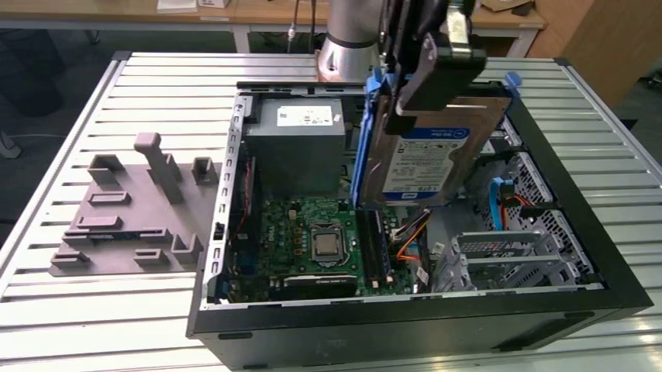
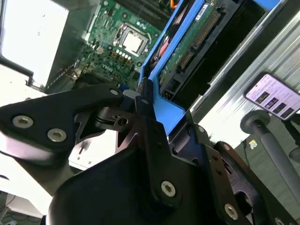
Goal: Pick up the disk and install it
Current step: 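Insert the disk into the insertion slot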
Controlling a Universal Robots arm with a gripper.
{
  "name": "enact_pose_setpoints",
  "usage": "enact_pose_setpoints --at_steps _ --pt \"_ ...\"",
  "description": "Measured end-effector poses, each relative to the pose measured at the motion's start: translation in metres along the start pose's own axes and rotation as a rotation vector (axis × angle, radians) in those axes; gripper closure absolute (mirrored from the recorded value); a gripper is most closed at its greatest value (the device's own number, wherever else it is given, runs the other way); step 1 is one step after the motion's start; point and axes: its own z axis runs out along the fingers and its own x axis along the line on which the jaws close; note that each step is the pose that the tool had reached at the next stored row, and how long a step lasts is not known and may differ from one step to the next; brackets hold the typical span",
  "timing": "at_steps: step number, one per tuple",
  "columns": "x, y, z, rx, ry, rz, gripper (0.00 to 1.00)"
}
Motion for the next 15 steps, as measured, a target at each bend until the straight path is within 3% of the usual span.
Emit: enact_pose_setpoints --at_steps 3,12,15 --pt "0.002 -0.0097 0.0003 0.0 0.0 0.0 0.64" --pt "0.0216 -0.014 0.0006 0.0 0.001 0.0 0.64" --pt "0.0259 -0.0208 0.0011 -0.0001 0.001 0.0 0.64"
